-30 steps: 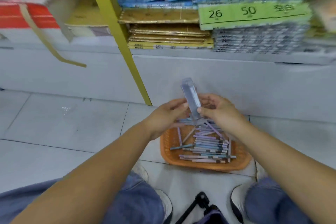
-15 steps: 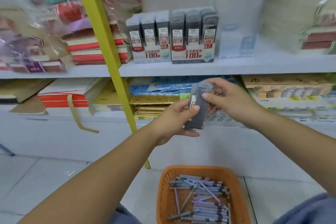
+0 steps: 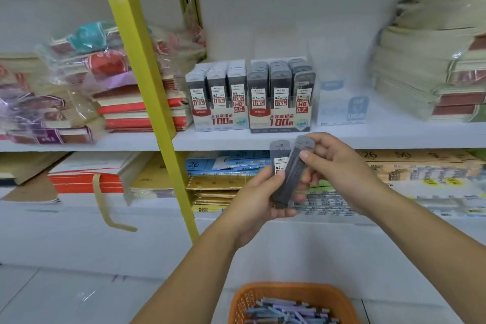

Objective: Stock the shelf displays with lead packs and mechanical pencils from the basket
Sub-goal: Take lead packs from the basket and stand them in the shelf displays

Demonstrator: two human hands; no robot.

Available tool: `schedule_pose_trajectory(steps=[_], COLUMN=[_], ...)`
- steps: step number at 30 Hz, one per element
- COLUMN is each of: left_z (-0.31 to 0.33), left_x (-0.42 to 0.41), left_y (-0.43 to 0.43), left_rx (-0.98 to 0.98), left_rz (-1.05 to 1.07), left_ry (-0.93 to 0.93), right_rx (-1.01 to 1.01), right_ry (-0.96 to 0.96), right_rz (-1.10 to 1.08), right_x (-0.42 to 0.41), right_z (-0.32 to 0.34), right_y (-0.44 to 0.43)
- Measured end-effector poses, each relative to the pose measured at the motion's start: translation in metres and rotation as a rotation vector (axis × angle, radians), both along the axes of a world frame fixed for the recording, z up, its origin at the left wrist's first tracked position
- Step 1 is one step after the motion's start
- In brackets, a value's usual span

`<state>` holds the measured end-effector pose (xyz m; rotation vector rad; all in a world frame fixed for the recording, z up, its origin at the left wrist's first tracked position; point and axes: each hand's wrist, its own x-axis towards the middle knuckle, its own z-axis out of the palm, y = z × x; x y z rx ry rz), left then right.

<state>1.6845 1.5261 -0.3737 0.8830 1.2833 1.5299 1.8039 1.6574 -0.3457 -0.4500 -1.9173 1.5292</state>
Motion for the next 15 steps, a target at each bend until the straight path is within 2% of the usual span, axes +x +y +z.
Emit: schedule_pose_trajectory(steps=[7, 11, 15], left_z=[-0.002, -0.001, 0.002], left_x=[-0.006, -0.011, -0.010], left_y=[0.005, 0.009, 0.014], left_rx=[0.036, 0.038, 0.054], left_rz=[0.024, 0.125, 0.160], left_ry=[0.058, 0.040, 0.055], right_rx=[-0.050, -0.071, -0.070], right_ry=[-0.002, 0.013, 0.047], right_rz=[-0.019, 0.024, -0.094], right_x=[-0.006, -0.001, 0.002], right_z=[0.003, 0.006, 0.005], right_y=[0.002, 0.009, 0.009])
